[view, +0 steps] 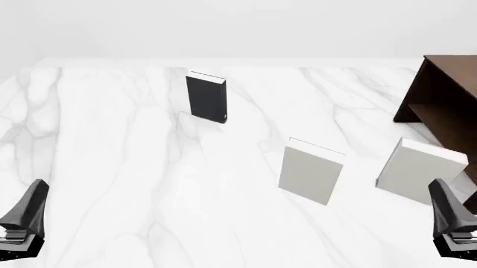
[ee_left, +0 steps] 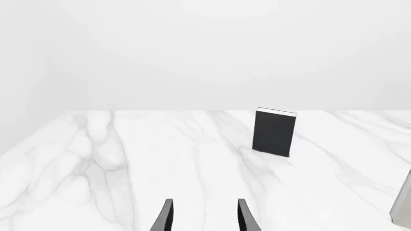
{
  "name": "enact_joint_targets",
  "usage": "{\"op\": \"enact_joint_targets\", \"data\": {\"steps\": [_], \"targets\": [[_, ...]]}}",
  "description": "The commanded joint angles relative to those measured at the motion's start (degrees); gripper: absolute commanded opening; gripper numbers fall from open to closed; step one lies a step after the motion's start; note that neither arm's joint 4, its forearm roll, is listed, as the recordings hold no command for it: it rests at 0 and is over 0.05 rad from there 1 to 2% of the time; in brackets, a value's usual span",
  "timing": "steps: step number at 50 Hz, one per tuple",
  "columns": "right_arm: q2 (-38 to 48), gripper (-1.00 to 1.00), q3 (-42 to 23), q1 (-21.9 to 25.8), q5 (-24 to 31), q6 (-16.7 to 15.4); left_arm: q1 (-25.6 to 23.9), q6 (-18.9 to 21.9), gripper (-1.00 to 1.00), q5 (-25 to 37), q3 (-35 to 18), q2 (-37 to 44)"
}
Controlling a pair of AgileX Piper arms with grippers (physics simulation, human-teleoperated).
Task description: Pick up the book on the left and place it on top of the shelf.
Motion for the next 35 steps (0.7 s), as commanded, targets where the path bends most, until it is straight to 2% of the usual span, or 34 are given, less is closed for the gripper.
{"op": "enact_joint_targets", "data": {"steps": [1,6,8,10,11,14,15,16,22,30,35], "targets": [[0.0,1.00,-0.3,0.8,-0.3,-0.3,0.0,0.0,1.00,0.0,0.0,0.0],[0.1,1.00,-0.4,0.6,-0.4,-0.1,0.0,0.0,1.00,0.0,0.0,0.0],[0.2,1.00,-1.2,0.7,0.1,1.4,0.0,0.0,1.00,0.0,0.0,0.0],[0.3,1.00,-1.5,0.8,0.2,1.3,0.0,0.0,1.00,0.0,0.0,0.0],[0.1,1.00,-3.0,1.5,1.3,2.3,0.0,0.0,1.00,0.0,0.0,0.0],[0.1,1.00,-4.6,1.4,2.7,2.4,0.0,0.0,1.00,0.0,0.0,0.0],[0.0,1.00,-6.7,1.2,3.6,4.0,0.0,0.0,1.00,0.0,0.0,0.0],[0.0,1.00,-8.1,1.6,4.3,4.2,0.0,0.0,1.00,0.0,0.0,0.0],[0.3,1.00,-13.4,5.2,8.8,0.6,0.0,0.0,1.00,0.0,0.0,0.0],[10.0,1.00,-17.2,7.3,3.1,-0.7,0.0,0.0,1.00,0.0,0.0,0.0],[16.0,1.00,-22.1,9.6,1.0,-3.5,0.0,0.0,1.00,0.0,0.0,0.0]]}}
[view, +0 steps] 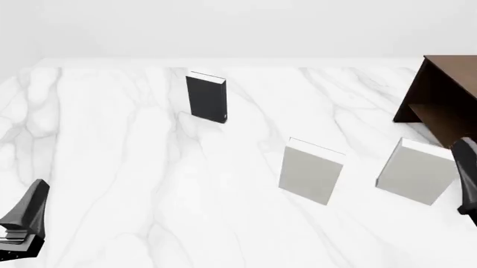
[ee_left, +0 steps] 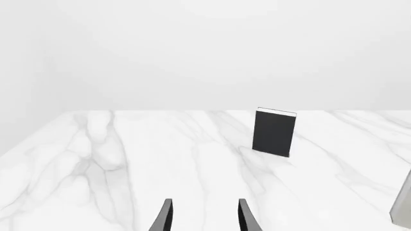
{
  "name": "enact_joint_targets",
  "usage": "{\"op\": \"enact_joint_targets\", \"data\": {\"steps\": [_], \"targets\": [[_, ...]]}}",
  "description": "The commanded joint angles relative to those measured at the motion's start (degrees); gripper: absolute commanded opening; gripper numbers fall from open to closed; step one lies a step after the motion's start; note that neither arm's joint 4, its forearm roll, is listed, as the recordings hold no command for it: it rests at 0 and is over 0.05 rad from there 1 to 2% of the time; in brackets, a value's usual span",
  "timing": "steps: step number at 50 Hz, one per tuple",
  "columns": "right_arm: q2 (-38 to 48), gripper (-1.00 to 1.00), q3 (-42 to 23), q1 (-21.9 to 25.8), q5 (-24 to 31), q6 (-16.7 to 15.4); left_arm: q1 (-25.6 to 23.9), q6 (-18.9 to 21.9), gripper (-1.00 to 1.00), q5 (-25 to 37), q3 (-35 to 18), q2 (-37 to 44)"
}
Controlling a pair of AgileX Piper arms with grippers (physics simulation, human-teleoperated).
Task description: Pick up the book on the left and place it on top of the shelf.
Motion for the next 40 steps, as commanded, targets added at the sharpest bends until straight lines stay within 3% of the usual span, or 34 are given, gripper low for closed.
{"op": "enact_joint_targets", "data": {"steps": [1,12,13,21,31,40], "targets": [[10.8,1.00,-8.5,3.5,-3.1,-3.1,0.0,0.0,1.00,0.0,0.0,0.0],[20.3,1.00,-18.2,7.5,-2.2,-7.3,0.0,0.0,1.00,0.0,0.0,0.0],[21.8,1.00,-20.3,8.0,-2.0,-9.4,0.0,0.0,1.00,0.0,0.0,0.0],[28.8,1.00,-28.3,11.1,2.1,-13.4,0.0,0.0,1.00,0.0,0.0,0.0],[38.5,1.00,-37.3,14.1,4.7,-11.5,0.0,0.0,1.00,0.0,0.0,0.0],[46.8,1.00,-42.8,17.1,6.7,-14.4,0.0,0.0,1.00,0.0,0.0,0.0]]}}
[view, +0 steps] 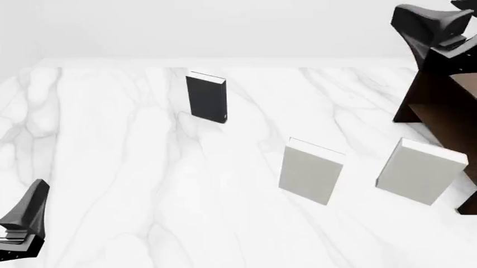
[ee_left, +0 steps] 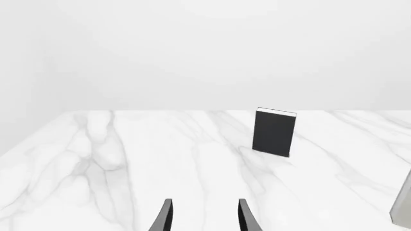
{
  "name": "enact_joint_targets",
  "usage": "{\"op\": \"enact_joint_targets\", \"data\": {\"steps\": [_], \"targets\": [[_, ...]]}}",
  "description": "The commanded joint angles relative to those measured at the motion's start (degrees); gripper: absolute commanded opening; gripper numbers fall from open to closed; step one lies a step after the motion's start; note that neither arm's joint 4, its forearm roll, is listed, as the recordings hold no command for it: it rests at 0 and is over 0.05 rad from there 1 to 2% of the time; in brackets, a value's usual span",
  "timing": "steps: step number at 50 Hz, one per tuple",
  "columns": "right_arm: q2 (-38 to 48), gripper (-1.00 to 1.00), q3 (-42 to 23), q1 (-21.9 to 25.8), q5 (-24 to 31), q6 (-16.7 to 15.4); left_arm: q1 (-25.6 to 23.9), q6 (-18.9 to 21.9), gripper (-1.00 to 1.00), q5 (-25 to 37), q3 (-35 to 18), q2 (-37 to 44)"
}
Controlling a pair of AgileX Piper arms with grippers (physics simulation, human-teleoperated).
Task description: Pick up the book on the left and place it on top of the shelf.
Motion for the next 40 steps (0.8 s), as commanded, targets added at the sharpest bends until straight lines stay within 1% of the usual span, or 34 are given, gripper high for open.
{"op": "enact_joint_targets", "data": {"steps": [1,5,12,16,20,23,25,27,30,33,34,40], "targets": [[10.2,1.00,-8.5,3.5,2.9,-2.5,0.0,0.0,1.00,0.0,0.0,0.0],[13.6,1.00,-11.0,3.9,3.7,-3.2,0.0,0.0,1.00,0.0,0.0,0.0],[17.2,1.00,-13.1,4.0,3.5,-3.2,0.0,0.0,1.00,0.0,0.0,0.0],[19.9,1.00,-15.6,4.7,4.7,-3.1,0.0,0.0,1.00,0.0,0.0,0.0],[22.6,1.00,-17.6,4.4,5.1,-3.1,0.0,0.0,1.00,0.0,0.0,0.0],[23.9,1.00,-19.0,4.6,5.6,-3.8,0.0,0.0,1.00,0.0,0.0,0.0],[25.0,1.00,-20.3,4.3,5.6,-5.0,0.0,0.0,1.00,0.0,0.0,0.0],[26.2,1.00,-21.5,4.4,5.9,-4.7,0.0,0.0,1.00,0.0,0.0,0.0],[28.3,1.00,-23.5,5.5,7.2,-5.3,0.0,0.0,1.00,0.0,0.0,0.0],[29.8,1.00,-25.2,5.3,7.9,-5.8,0.0,0.0,1.00,0.0,0.0,0.0],[31.5,1.00,-27.2,5.2,8.4,-6.2,0.0,0.0,1.00,0.0,0.0,0.0],[35.4,1.00,-30.9,5.8,9.3,-6.9,0.0,0.0,1.00,0.0,0.0,0.0]]}}
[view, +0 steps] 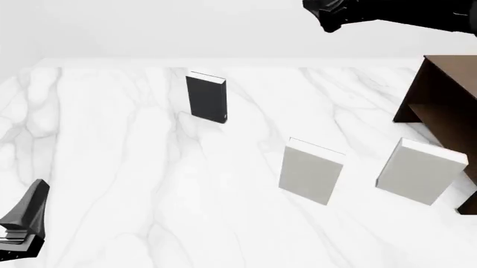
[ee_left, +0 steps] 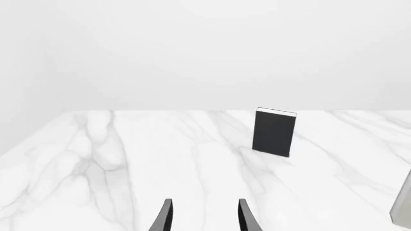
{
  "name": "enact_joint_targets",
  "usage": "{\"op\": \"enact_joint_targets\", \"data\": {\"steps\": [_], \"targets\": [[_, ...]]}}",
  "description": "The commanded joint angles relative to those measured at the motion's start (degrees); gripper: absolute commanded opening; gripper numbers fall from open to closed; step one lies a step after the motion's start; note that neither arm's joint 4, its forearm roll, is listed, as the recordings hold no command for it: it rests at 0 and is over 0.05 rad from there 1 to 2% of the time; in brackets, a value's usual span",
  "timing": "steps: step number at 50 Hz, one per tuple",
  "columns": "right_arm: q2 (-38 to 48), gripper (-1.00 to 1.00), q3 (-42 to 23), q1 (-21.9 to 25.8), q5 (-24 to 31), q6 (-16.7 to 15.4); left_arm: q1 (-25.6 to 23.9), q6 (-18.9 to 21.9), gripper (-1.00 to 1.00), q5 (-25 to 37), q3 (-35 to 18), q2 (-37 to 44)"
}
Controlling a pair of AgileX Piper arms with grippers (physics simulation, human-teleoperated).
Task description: Pick up the book on the left and place it on top of the shelf.
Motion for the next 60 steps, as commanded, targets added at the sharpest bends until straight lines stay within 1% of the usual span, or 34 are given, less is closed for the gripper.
{"op": "enact_joint_targets", "data": {"steps": [1,4,5,10,21,26,35,43,60], "targets": [[7.8,1.00,-7.6,0.9,2.2,-1.6,0.0,0.0,1.00,0.0,0.0,0.0],[9.3,1.00,-8.8,1.4,2.3,-1.6,0.0,0.0,1.00,0.0,0.0,0.0],[10.8,1.00,-10.1,1.5,2.1,-1.5,0.0,0.0,1.00,0.0,0.0,0.0],[14.9,1.00,-12.1,2.7,1.5,-1.7,0.0,0.0,1.00,0.0,0.0,0.0],[21.1,1.00,-16.4,4.4,1.5,-1.3,0.0,0.0,1.00,0.0,0.0,0.0],[22.8,1.00,-17.4,5.1,1.4,-1.1,0.0,0.0,1.00,0.0,0.0,0.0],[25.4,1.00,-17.6,4.9,-0.3,-0.6,0.0,0.0,1.00,0.0,0.0,0.0],[28.6,1.00,-20.1,4.6,-0.3,-0.4,0.0,0.0,1.00,0.0,0.0,0.0],[34.7,1.00,-23.9,6.1,-1.8,1.5,0.0,0.0,1.00,0.0,0.0,0.0]]}}
